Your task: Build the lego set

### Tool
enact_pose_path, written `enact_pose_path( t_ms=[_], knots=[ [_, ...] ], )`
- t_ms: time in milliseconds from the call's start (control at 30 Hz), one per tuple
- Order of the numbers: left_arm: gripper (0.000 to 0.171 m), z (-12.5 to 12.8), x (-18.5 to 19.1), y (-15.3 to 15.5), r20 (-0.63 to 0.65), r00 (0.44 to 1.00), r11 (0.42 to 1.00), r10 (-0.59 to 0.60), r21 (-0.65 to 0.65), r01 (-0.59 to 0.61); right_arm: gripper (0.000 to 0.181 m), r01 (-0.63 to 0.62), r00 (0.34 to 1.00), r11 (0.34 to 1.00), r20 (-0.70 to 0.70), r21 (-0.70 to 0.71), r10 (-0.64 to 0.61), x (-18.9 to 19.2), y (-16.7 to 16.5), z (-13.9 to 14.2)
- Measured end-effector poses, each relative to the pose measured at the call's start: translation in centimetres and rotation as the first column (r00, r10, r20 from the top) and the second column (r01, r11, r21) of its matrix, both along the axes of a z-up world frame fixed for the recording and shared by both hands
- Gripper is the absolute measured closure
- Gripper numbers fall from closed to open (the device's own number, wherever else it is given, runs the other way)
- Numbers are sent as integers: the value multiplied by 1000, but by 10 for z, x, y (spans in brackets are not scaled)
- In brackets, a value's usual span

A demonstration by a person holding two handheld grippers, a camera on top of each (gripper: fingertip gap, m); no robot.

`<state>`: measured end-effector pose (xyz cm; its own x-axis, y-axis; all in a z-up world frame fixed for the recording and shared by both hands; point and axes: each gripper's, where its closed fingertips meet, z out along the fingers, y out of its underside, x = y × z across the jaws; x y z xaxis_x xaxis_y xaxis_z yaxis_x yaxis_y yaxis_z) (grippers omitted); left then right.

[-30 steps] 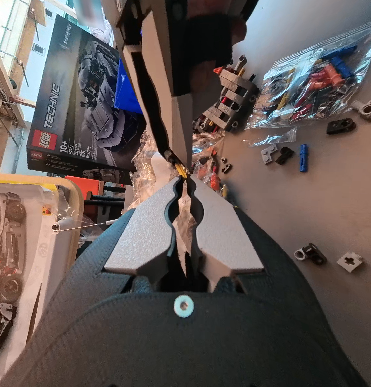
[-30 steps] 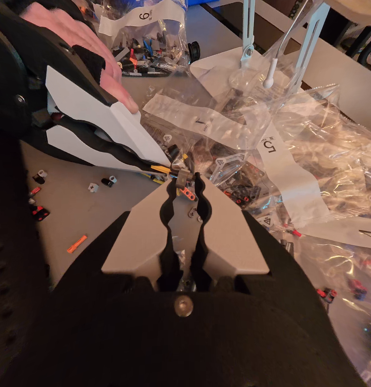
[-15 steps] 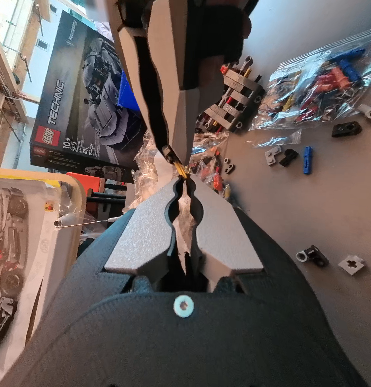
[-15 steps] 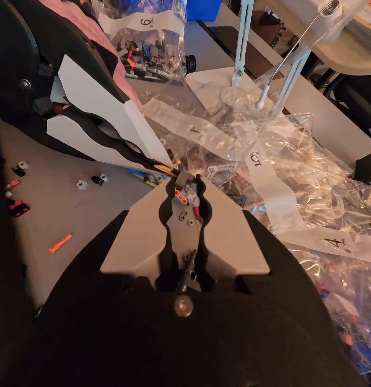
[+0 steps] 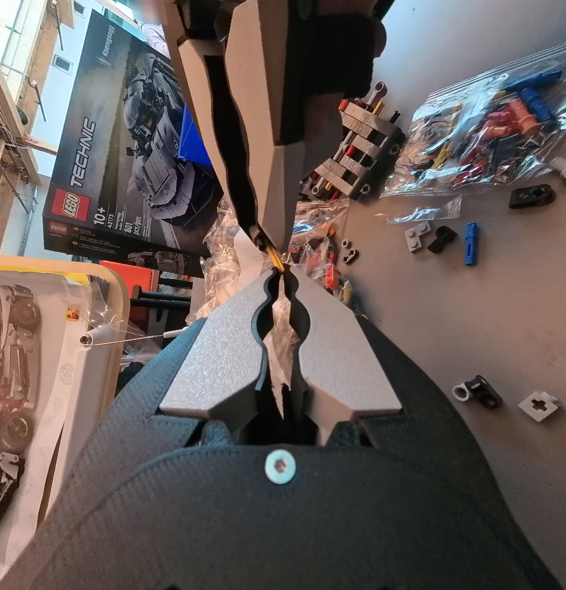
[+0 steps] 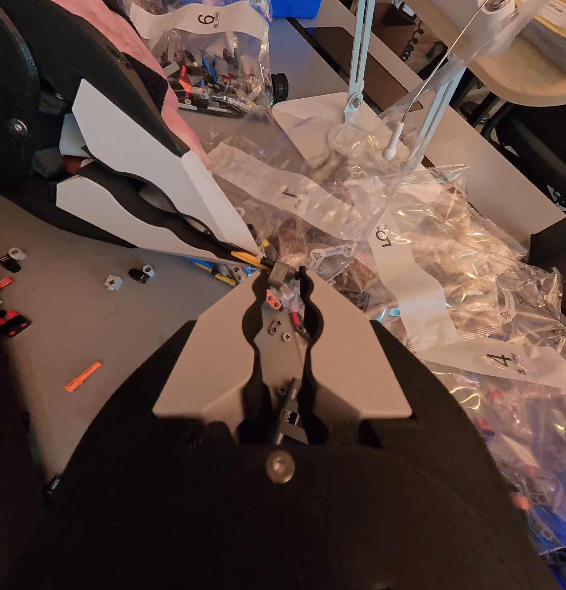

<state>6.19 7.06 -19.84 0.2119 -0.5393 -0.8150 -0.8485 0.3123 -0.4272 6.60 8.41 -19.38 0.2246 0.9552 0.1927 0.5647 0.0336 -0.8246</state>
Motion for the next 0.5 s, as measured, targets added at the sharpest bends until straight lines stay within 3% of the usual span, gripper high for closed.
enact_pose_path(
  t_ms=[333,500],
  knots=[
    [170,-4,1,-1,-14,1000,1000,-8,-8,8,166,-24,1000,1000,14,9,24,1,-2,-1],
    [170,-10,3,-3,-35,999,1000,-8,-19,8,168,-47,998,996,42,80,44,0,-6,2]
  ],
)
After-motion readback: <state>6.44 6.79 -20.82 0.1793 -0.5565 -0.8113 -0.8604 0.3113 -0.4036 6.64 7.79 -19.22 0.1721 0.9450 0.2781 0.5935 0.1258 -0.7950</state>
